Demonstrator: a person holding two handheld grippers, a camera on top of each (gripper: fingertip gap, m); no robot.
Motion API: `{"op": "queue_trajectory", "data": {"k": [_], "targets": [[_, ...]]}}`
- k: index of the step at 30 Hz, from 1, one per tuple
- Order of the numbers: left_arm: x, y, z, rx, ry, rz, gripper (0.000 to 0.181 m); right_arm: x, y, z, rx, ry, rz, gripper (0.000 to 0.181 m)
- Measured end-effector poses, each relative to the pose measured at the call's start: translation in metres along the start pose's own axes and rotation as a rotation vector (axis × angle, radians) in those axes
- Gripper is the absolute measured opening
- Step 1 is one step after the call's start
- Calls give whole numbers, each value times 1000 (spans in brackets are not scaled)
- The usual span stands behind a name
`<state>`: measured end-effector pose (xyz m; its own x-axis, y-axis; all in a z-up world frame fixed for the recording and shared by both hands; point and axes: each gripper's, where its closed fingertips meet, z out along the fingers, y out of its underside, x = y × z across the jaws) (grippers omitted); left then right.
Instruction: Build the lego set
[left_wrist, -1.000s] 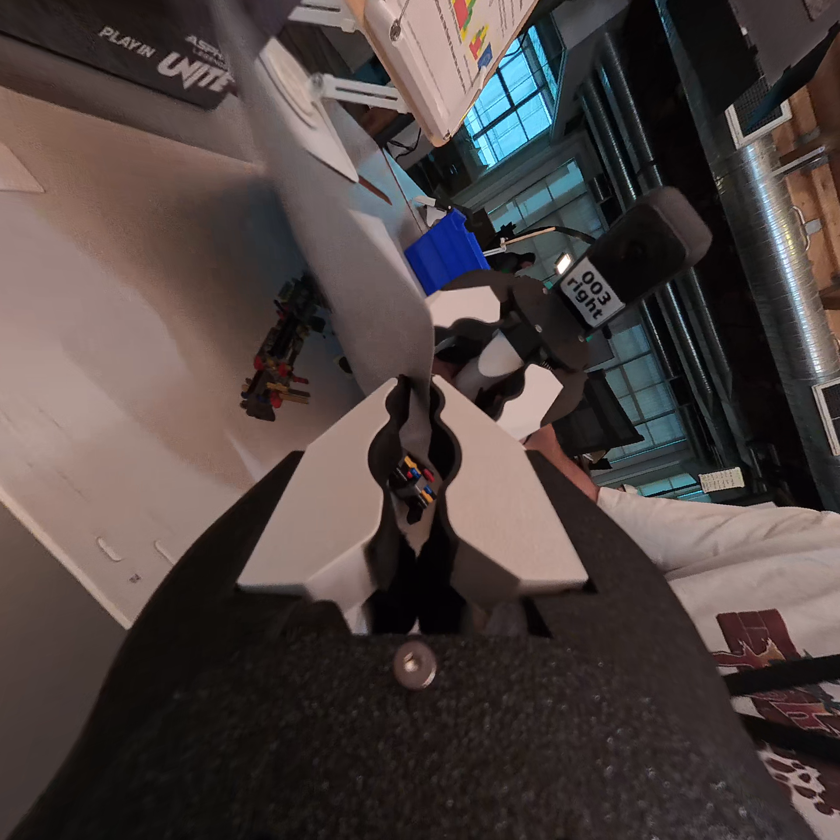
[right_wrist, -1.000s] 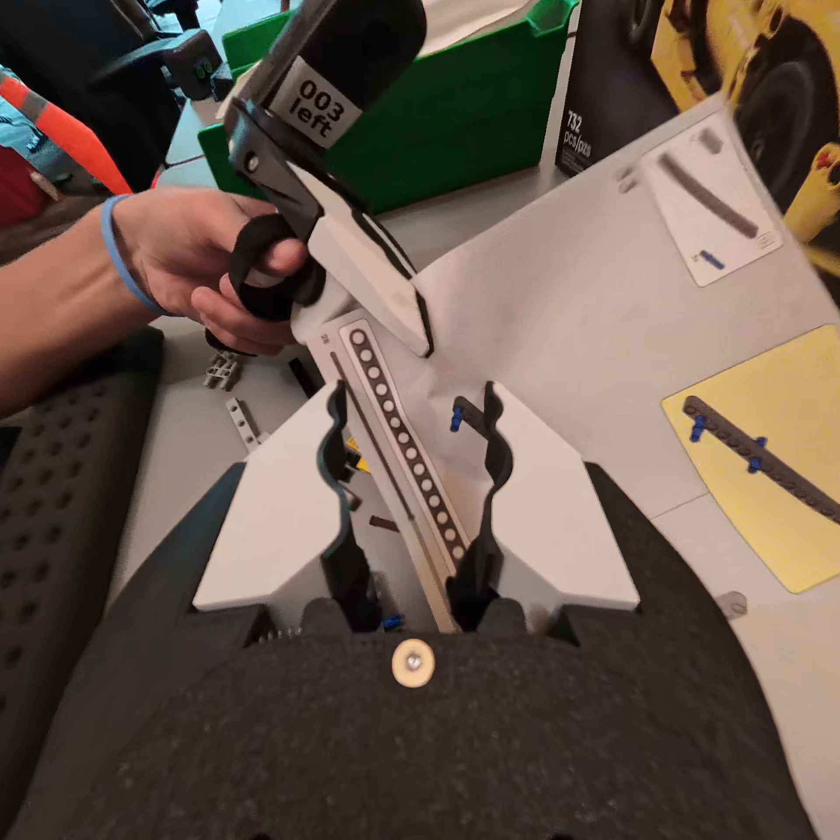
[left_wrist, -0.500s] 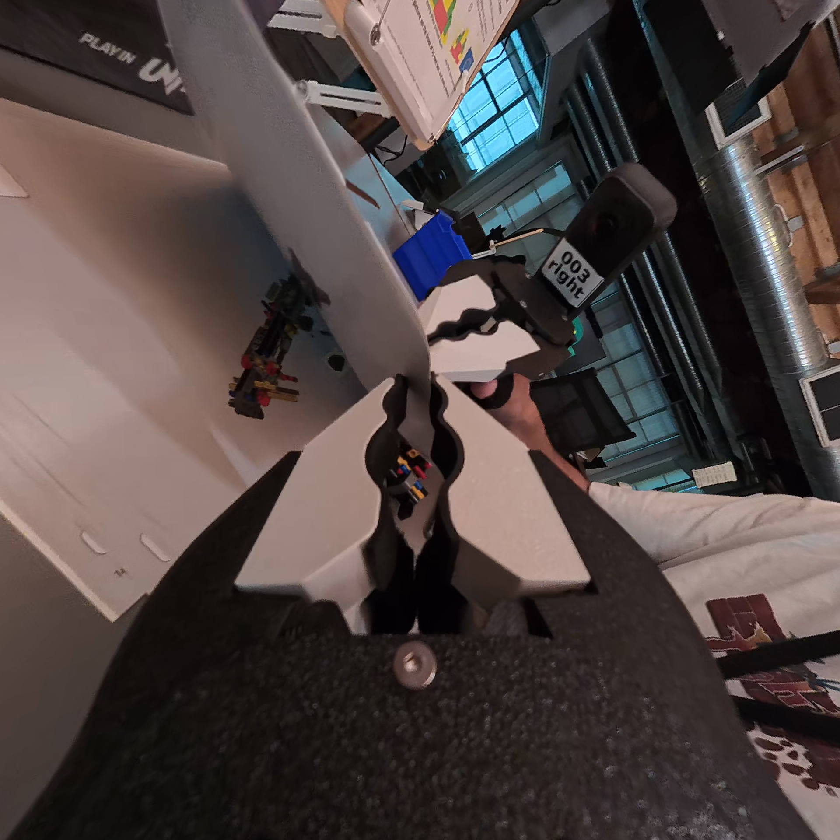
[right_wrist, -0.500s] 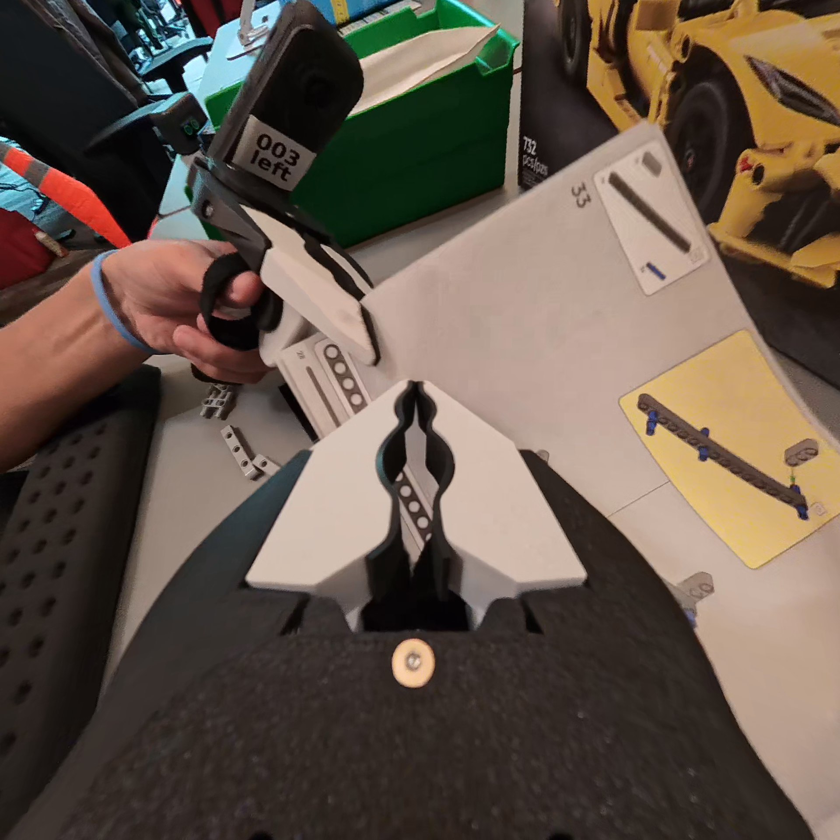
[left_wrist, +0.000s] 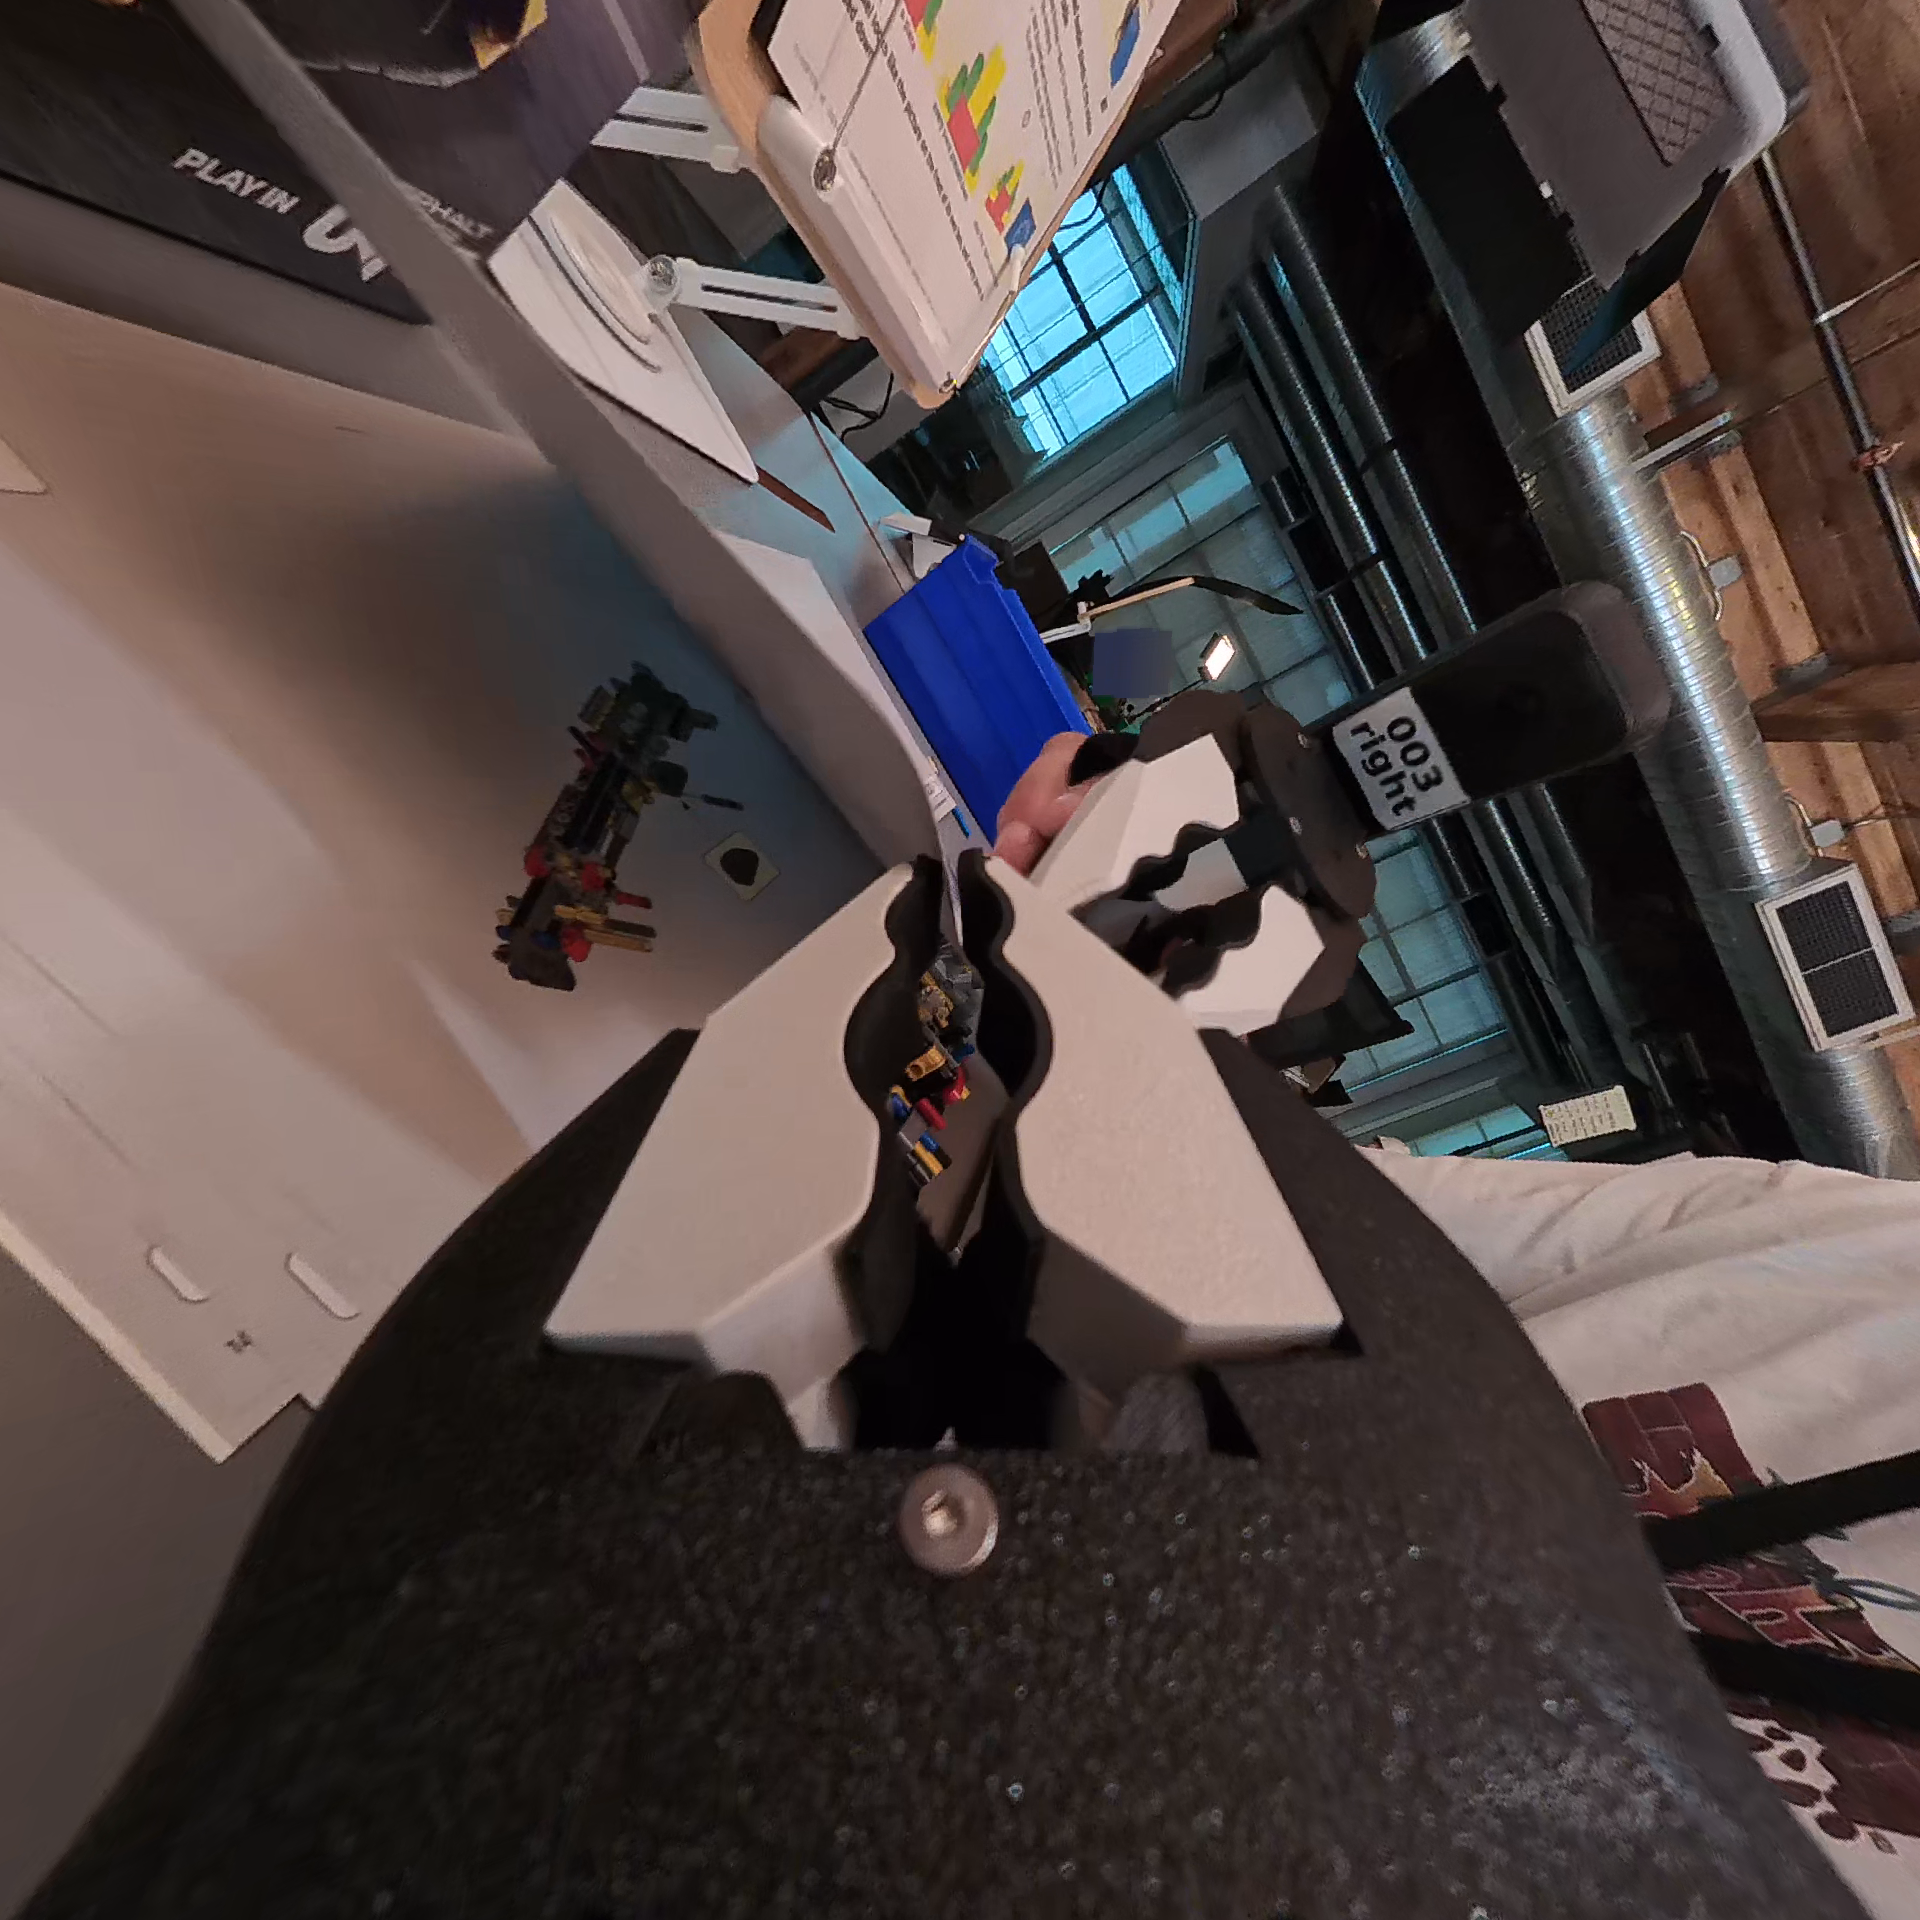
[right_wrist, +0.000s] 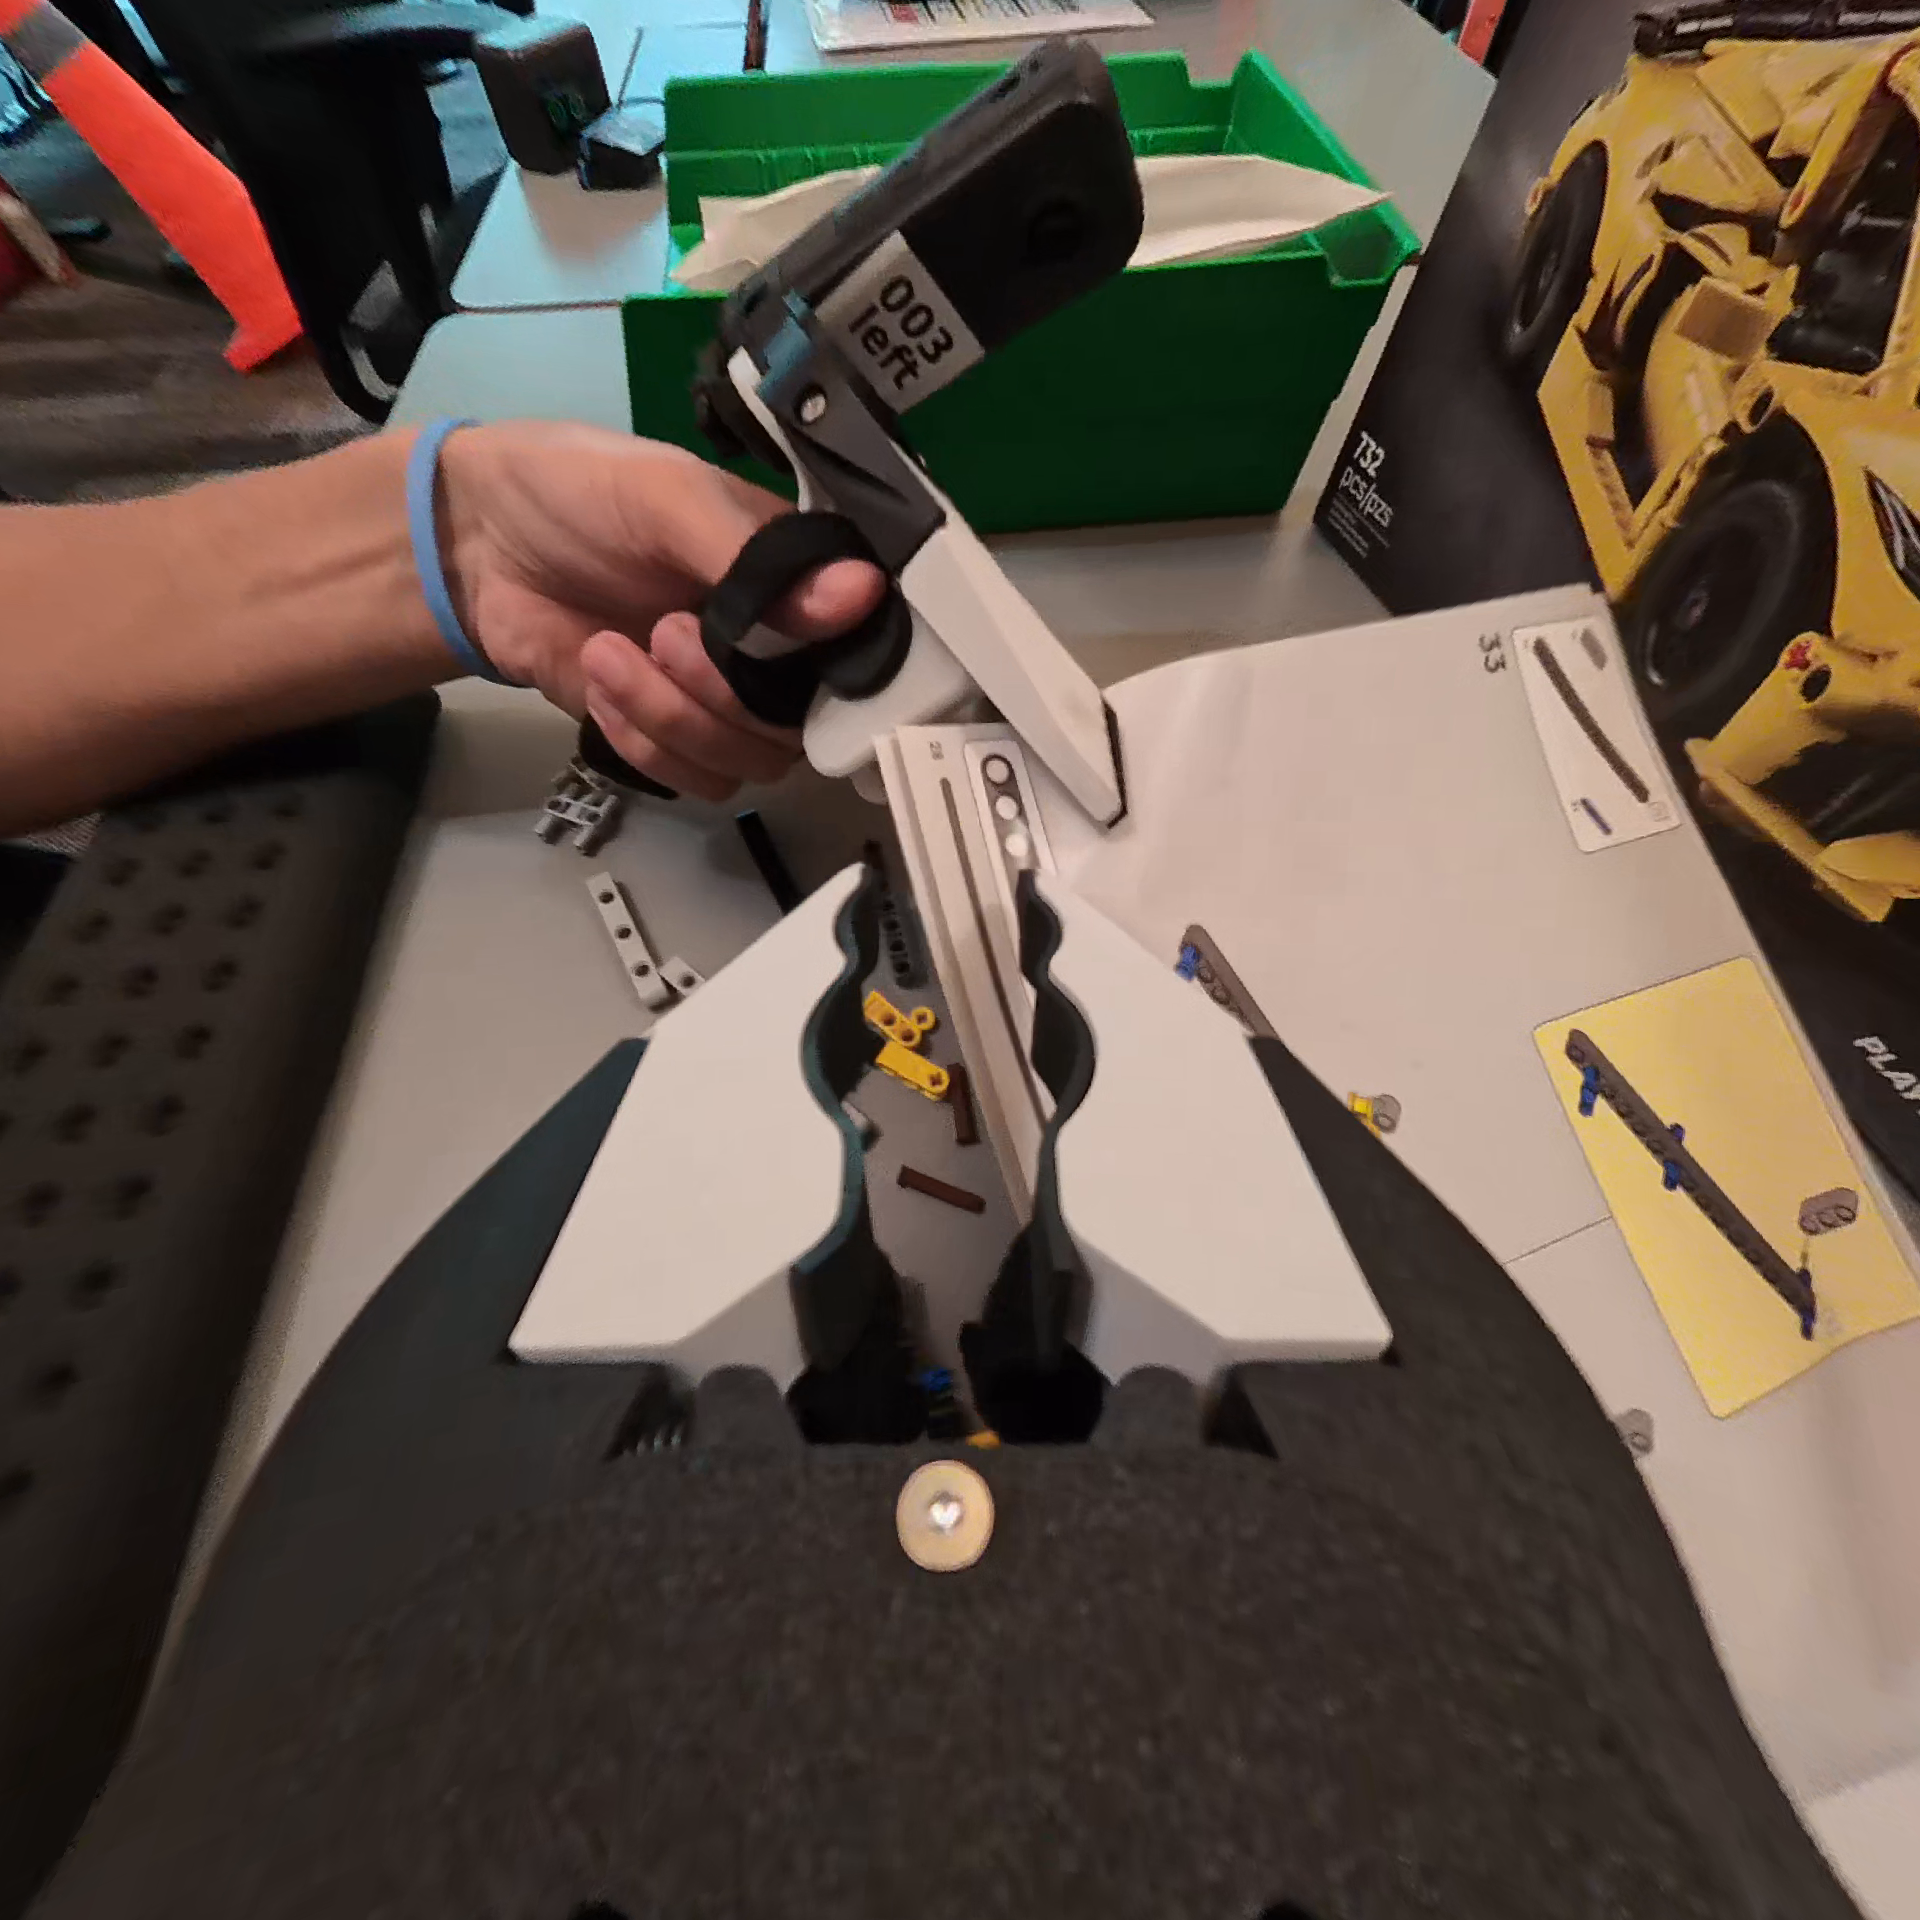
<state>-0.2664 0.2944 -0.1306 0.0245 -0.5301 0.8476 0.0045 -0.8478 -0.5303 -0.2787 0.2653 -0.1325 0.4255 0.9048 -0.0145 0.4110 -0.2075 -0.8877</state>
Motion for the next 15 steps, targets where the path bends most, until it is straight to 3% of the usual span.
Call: {"op": "queue_trajectory", "data": {"k": [15], "targets": [[-2,2,0,-8,-1,-10,2,2,1,10,-21,31,-53,18]]}}
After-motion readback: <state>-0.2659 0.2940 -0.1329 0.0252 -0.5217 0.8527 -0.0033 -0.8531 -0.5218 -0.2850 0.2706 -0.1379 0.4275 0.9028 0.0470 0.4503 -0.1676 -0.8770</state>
